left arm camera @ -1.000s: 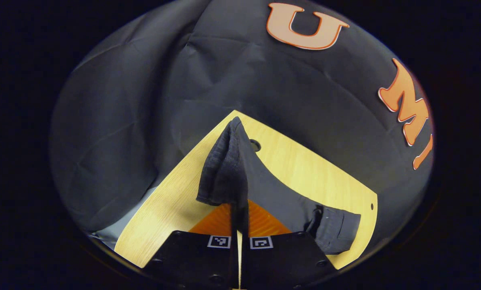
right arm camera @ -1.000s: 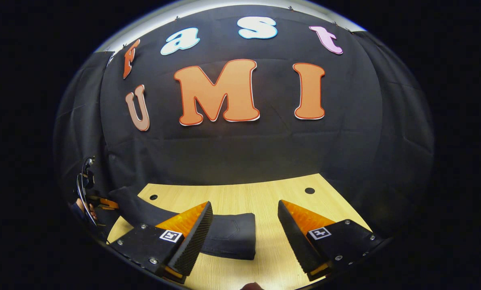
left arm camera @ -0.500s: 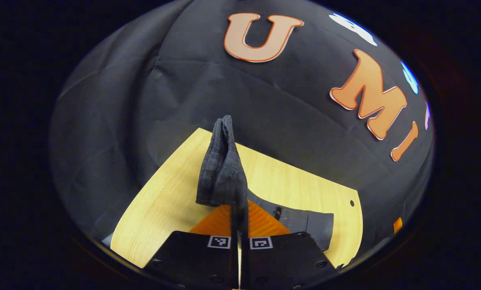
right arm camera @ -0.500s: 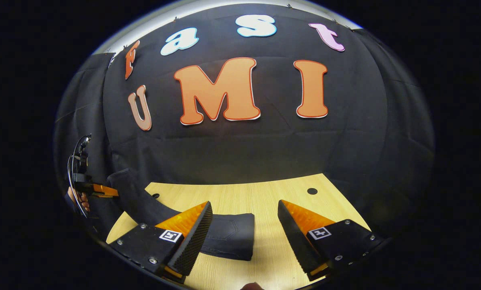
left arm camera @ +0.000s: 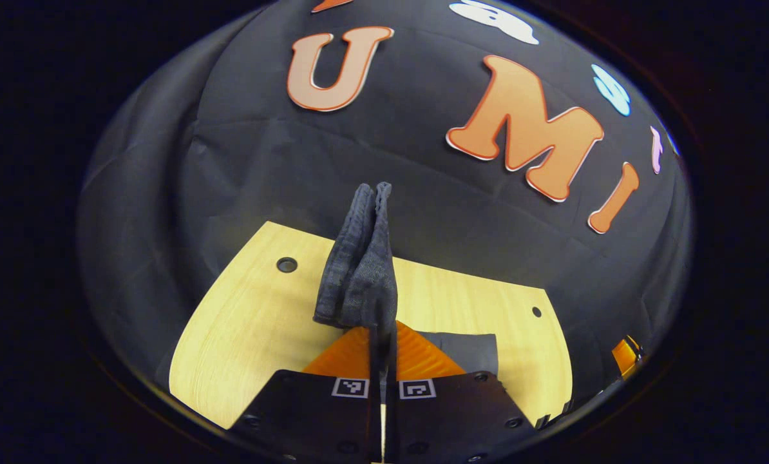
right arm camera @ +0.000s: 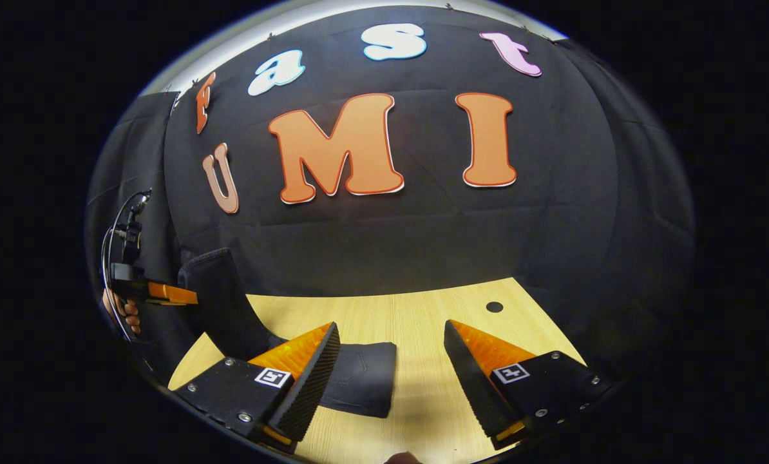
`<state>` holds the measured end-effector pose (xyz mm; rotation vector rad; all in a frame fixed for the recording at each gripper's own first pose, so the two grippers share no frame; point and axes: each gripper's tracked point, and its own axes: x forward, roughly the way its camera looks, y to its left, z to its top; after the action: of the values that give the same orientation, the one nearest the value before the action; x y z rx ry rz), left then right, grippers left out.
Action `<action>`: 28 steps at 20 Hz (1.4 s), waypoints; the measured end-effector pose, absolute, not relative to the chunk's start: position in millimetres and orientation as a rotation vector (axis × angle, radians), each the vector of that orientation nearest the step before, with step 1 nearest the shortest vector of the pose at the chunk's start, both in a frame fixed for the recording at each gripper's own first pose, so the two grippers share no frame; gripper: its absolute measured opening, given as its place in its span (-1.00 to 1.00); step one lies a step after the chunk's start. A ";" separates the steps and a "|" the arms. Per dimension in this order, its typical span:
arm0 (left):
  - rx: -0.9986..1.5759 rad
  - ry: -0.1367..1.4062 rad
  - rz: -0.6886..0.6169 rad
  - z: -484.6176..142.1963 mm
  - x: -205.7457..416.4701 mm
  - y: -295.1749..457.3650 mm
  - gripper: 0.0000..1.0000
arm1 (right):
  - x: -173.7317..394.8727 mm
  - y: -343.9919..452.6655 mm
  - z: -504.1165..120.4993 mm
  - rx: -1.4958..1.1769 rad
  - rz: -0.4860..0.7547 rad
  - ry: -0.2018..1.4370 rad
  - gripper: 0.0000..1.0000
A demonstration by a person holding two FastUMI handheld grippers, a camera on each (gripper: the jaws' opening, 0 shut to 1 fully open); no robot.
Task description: Grasp the waist and the cuffs of the jeans and fold them to make the two legs overlap; first hold the waist and fold one-third of the jeans toward the cuffs, then hold the cuffs and fold the remaining one-third in the same direction to finish folding.
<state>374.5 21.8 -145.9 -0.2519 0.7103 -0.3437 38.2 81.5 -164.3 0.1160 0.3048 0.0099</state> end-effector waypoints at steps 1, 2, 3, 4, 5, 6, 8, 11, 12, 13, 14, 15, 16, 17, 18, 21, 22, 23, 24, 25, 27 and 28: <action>-0.246 0.707 -0.352 -142.2 371.7 10.9 -0.94 | 37.7 82.2 -164.7 0.123 0.013 0.305 0.97; -0.240 0.707 -0.365 -139.0 367.5 -1.0 -0.94 | 37.9 81.8 -165.3 0.128 0.011 0.306 0.97; -0.236 0.706 -0.374 -134.6 363.6 -12.1 -0.94 | 38.0 82.5 -165.1 0.134 0.014 0.305 0.97; -0.228 0.708 -0.384 -132.5 360.0 -22.2 -0.94 | 37.9 81.8 -166.0 0.136 0.012 0.306 0.97; -0.220 0.711 -0.392 -131.6 357.0 -33.9 -0.94 | 37.7 81.8 -165.6 0.139 0.014 0.306 0.97; -0.211 0.716 -0.401 -131.7 354.1 -45.7 -0.94 | 36.9 81.7 -166.1 0.141 0.016 0.307 0.96; -0.197 0.728 -0.415 -134.3 347.4 -69.0 -0.94 | 38.1 80.3 -166.1 0.142 0.015 0.308 0.97; -0.166 0.748 -0.441 -138.6 338.5 -101.0 -0.94 | 37.8 75.4 -166.8 0.145 0.002 0.305 0.96; -0.155 0.757 -0.447 -141.8 332.3 -110.1 -0.94 | 38.1 75.4 -166.8 0.152 0.000 0.303 0.96; -0.142 0.770 -0.456 -145.0 327.2 -121.2 -0.94 | 38.5 75.1 -167.4 0.160 -0.004 0.302 0.96; -0.132 0.777 -0.463 -150.1 326.5 -129.0 -0.94 | 38.2 75.3 -168.2 0.164 -0.008 0.304 0.96; -0.118 0.789 -0.473 -155.7 323.0 -137.5 -0.94 | 37.8 75.1 -168.2 0.167 -0.009 0.307 0.97; -0.108 0.798 -0.480 -160.6 318.9 -147.1 -0.94 | 36.9 74.3 -168.5 0.169 -0.011 0.311 0.96; -0.094 0.811 -0.489 -165.6 315.2 -156.5 -0.94 | 36.6 74.0 -169.0 0.171 -0.008 0.313 0.96; -0.081 0.822 -0.495 -171.9 309.8 -164.4 -0.94 | 36.8 72.9 -170.2 0.171 -0.009 0.317 0.96; -0.030 0.860 -0.514 -194.1 295.4 -186.6 -0.94 | 34.3 73.6 -172.1 0.172 0.001 0.330 0.97; -0.013 0.874 -0.515 -202.0 289.4 -192.3 -0.94 | 33.8 73.7 -172.6 0.170 0.007 0.333 0.96; 0.000 0.885 -0.519 -208.3 285.4 -198.8 -0.94 | 33.2 73.6 -172.6 0.168 0.009 0.334 0.97; 0.021 0.900 -0.521 -214.7 278.6 -203.0 -0.94 | 32.5 75.1 -171.9 0.166 0.021 0.333 0.96; 0.045 0.911 -0.516 -219.6 274.6 -204.5 -0.94 | 33.4 74.8 -172.7 0.163 0.026 0.333 0.96; 0.085 0.931 -0.529 -229.2 266.5 -209.4 -0.91 | 33.1 75.5 -172.7 0.156 0.044 0.330 0.97; 0.085 0.933 -0.549 -228.5 258.0 -215.8 -0.83 | 33.6 76.1 -172.4 0.152 0.052 0.327 0.96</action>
<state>258.0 -215.8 -228.5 0.0853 0.9327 -0.5491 33.6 76.1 -172.4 0.1518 0.3271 0.0524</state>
